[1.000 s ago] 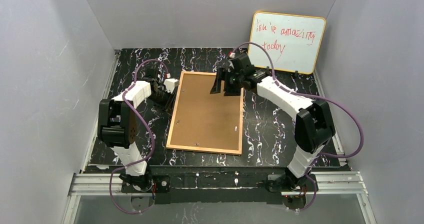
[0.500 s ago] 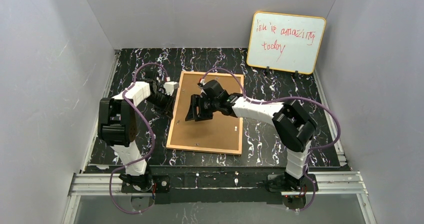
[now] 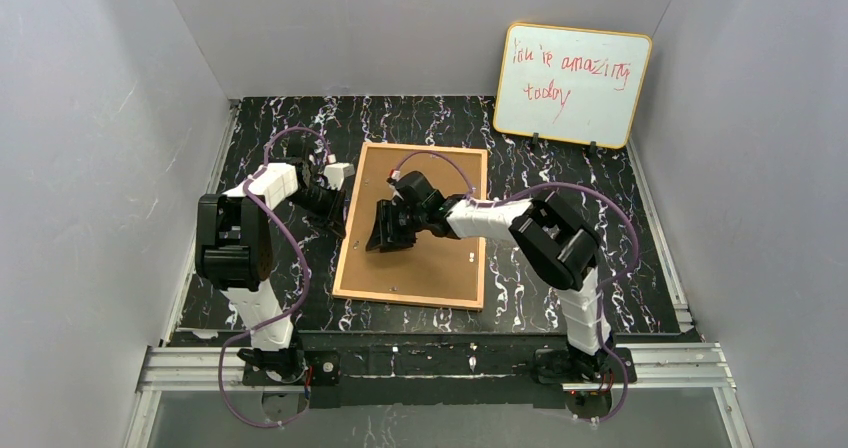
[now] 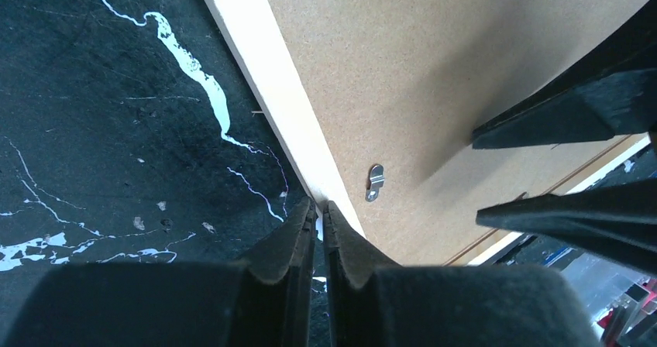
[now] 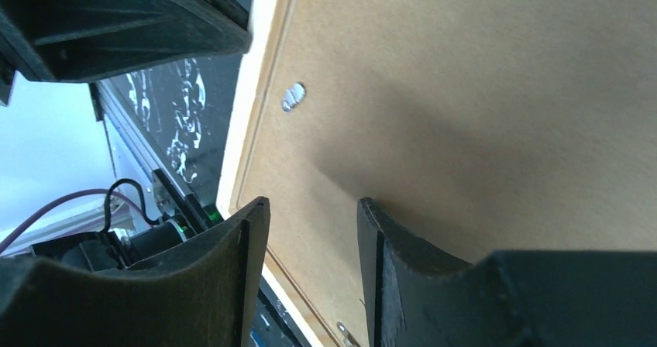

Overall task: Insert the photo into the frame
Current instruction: Install the photo frame at the center of the board.

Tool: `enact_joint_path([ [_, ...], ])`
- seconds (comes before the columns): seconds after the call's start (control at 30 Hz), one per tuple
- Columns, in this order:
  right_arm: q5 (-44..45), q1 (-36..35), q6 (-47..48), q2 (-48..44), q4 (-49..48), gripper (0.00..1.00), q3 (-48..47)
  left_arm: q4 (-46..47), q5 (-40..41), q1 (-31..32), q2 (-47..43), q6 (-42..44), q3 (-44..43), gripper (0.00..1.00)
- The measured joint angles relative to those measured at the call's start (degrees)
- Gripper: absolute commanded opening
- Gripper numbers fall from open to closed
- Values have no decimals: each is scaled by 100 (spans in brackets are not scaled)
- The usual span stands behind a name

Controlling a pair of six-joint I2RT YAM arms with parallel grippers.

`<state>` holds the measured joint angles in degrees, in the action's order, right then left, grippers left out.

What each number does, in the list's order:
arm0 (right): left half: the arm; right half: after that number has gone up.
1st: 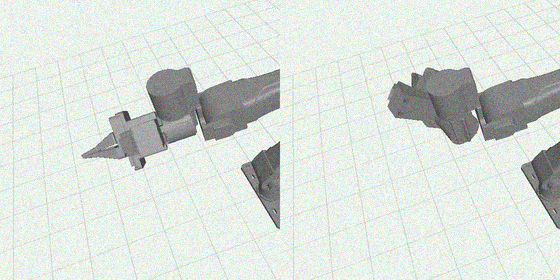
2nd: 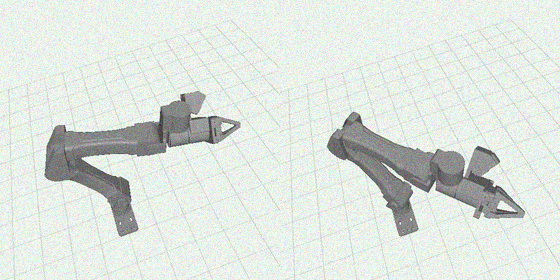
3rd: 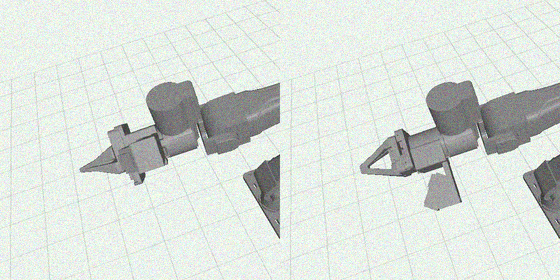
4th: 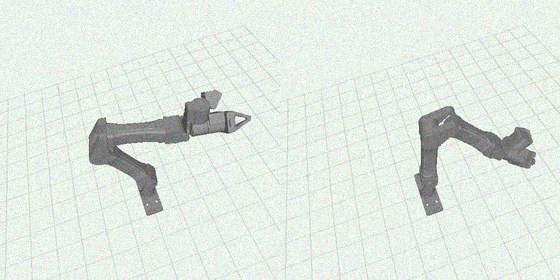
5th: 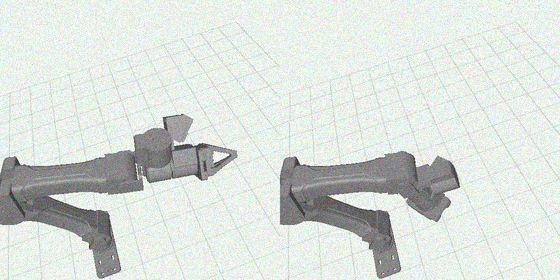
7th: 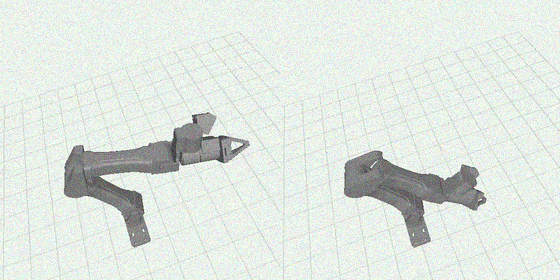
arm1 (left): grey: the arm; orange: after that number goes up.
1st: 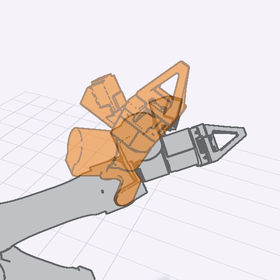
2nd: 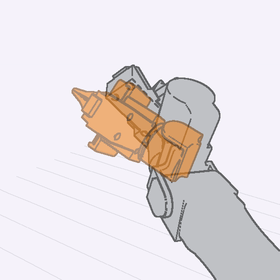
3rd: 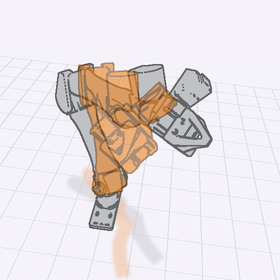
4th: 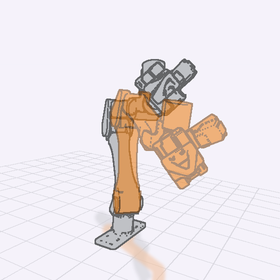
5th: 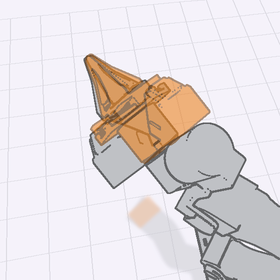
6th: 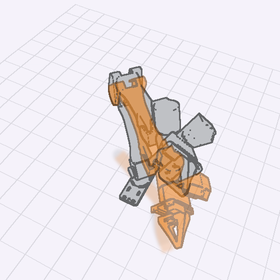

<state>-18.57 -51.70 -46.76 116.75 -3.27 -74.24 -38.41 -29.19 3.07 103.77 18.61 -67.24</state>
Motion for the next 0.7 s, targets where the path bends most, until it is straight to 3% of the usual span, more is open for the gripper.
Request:
enact_joint_path([
  [0.7,-92,-212,-87,750,-299,46,-850,7,26,2,-2,-122,0,5],
])
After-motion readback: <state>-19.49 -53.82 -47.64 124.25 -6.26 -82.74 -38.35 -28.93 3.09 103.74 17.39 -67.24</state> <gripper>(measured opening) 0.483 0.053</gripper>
